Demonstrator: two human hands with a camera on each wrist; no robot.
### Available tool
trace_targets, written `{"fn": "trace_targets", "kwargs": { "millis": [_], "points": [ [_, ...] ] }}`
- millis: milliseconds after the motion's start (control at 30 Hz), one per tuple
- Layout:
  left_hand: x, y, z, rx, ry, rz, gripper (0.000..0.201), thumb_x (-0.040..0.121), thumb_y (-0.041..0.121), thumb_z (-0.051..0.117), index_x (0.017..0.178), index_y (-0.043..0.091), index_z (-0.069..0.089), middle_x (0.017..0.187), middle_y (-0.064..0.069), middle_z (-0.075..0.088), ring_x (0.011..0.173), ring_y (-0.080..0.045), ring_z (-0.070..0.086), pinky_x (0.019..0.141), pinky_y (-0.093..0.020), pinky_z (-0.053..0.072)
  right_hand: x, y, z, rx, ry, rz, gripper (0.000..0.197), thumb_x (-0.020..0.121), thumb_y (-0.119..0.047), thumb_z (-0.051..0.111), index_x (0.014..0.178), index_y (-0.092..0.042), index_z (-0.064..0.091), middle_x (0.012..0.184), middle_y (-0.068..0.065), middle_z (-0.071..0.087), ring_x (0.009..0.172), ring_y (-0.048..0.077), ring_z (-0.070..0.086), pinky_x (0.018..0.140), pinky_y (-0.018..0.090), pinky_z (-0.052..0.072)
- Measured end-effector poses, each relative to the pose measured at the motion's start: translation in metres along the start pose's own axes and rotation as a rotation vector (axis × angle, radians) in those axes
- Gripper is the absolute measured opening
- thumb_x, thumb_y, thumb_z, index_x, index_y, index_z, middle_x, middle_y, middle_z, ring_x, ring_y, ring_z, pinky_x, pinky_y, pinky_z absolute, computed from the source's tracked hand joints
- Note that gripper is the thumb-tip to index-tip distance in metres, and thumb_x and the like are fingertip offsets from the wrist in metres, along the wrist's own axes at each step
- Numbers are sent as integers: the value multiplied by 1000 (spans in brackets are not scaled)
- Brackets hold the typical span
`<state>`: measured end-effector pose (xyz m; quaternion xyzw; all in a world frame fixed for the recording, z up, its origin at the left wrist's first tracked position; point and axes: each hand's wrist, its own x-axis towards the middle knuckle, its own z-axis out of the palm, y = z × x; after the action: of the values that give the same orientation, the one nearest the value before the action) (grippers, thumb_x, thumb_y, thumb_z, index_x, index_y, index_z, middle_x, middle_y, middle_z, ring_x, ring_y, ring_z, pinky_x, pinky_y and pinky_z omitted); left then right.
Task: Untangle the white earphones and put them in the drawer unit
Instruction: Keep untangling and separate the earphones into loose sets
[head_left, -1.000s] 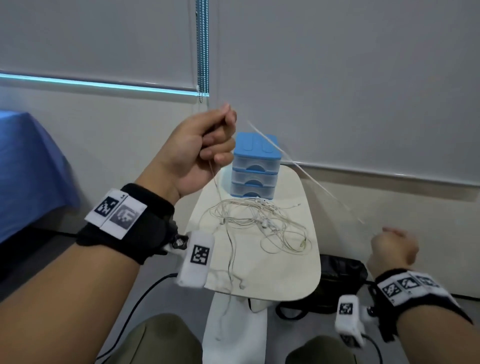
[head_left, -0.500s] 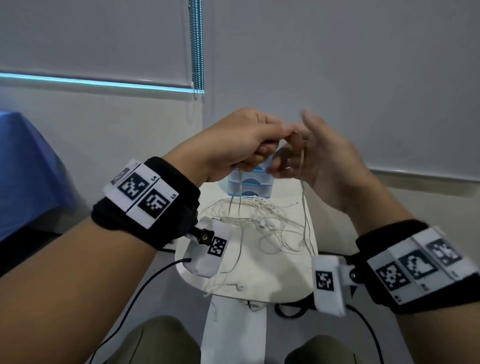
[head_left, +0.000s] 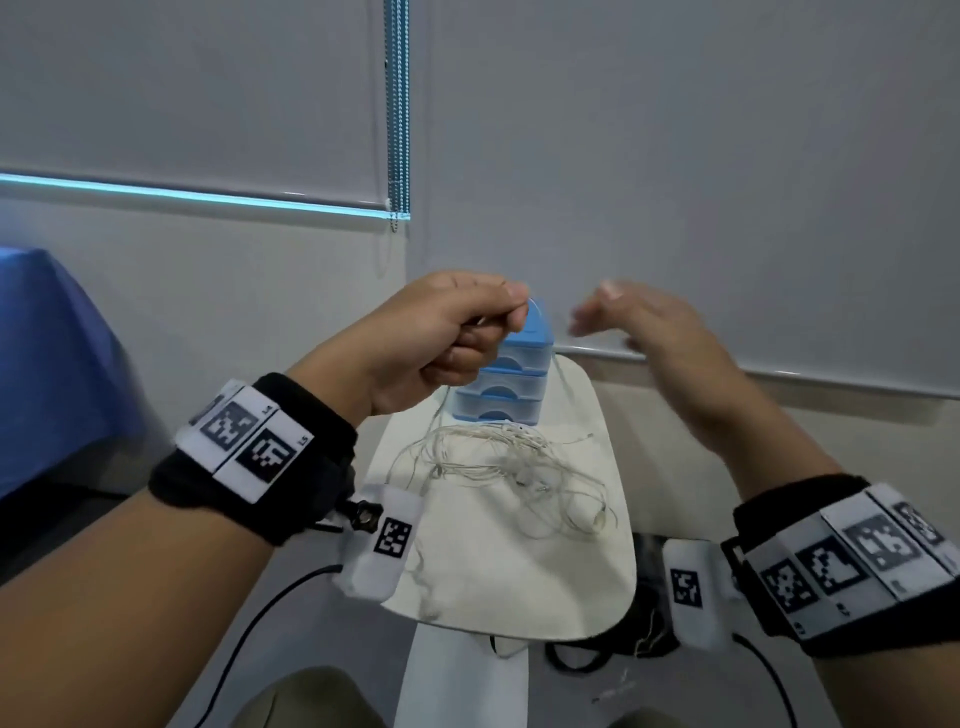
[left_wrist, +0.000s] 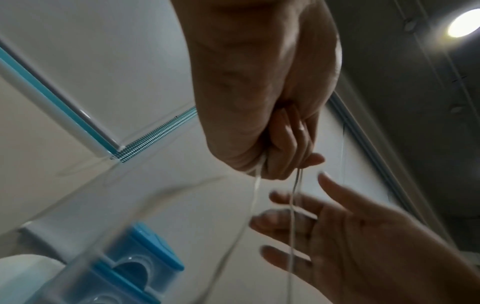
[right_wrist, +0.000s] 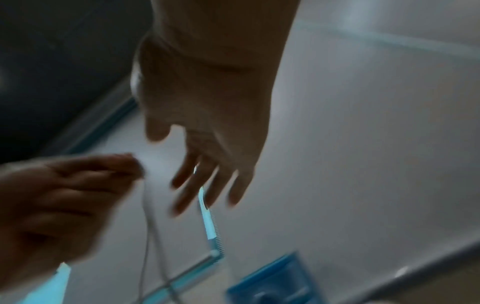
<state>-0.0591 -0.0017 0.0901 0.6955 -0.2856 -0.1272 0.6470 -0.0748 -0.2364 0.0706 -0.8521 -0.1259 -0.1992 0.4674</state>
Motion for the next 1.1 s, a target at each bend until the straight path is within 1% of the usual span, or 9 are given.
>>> {"fn": "trace_targets", "kwargs": {
  "millis": [33, 100, 167, 267, 567, 767, 933, 1033, 1100],
  "points": [
    [3, 2, 4, 9, -3, 12, 35, 109, 24, 45, 77, 15, 55, 55, 6, 22, 40, -3, 16, 36, -16, 12, -2, -8, 10, 115, -135, -4, 40, 100, -45, 50, 94, -12, 71, 88, 1, 75, 92, 23, 70, 89, 37, 48],
    [8, 5, 9, 27, 1, 22, 35, 109, 26, 45, 78, 15, 55, 54, 7, 23, 40, -4, 16, 37, -17, 12, -3, -21, 24, 299, -285, 1, 34, 109, -30, 49, 88, -7, 63, 69, 1, 59, 63, 19, 61, 74, 38, 51],
    [9, 7, 7, 32, 22, 14, 35, 109, 29, 47, 76, 17, 53, 56, 6, 23, 42, -5, 15, 40, -19, 10, 2, -28, 23, 410, -236, 25, 35, 110, -21, 44, 78, -11, 52, 58, -5, 39, 48, 10, 35, 52, 27, 36],
    [4, 4, -2, -38, 27, -4, 37, 106, 31, 50, 71, 19, 49, 60, 6, 22, 48, -8, 12, 41, -20, 9, 14, -27, 2, 523, -58, 113, 39, 110, -22, 44, 71, -18, 45, 57, -7, 23, 49, 10, 15, 43, 21, 14],
    [6, -6, -11, -408, 3, 11, 50, 105, 35, 46, 58, 21, 38, 50, 7, 20, 41, -9, 11, 44, -24, 9, 9, 19, 10, 172, 53, 146, 31, 108, -26, 48, 87, -12, 66, 53, -11, 32, 47, 7, 25, 44, 22, 21],
    [14, -14, -5, -395, -3, 1, 46, 106, 35, 47, 63, 19, 49, 49, 8, 25, 37, -5, 26, 42, -20, 19, 5, 3, 24, 200, -145, 65, 6, 99, -12, 64, 105, -12, 64, 65, -4, 54, 60, 15, 51, 57, 26, 43],
    [14, -19, 0, -359, 22, 22, 31, 104, 32, 50, 78, 16, 59, 51, 8, 32, 41, -4, 36, 42, -16, 29, 4, -21, 21, 544, -412, 100, 34, 104, -21, 52, 78, -6, 66, 58, 3, 41, 49, 16, 35, 48, 23, 33],
    [9, -23, -4, -363, -36, 1, 38, 101, 34, 51, 68, 17, 53, 48, 8, 29, 41, -7, 36, 44, -17, 31, 6, -16, 14, 658, -366, 69, 39, 103, -31, 49, 69, -12, 54, 68, 5, 51, 63, 21, 51, 59, 26, 45],
    [6, -23, -3, -395, -129, -31, 48, 103, 37, 47, 59, 19, 44, 46, 7, 25, 38, -6, 26, 42, -19, 24, 11, -5, 14, 610, -249, 100, 42, 107, -31, 47, 68, -15, 51, 66, 4, 49, 58, 20, 47, 56, 28, 39]
  ]
}}
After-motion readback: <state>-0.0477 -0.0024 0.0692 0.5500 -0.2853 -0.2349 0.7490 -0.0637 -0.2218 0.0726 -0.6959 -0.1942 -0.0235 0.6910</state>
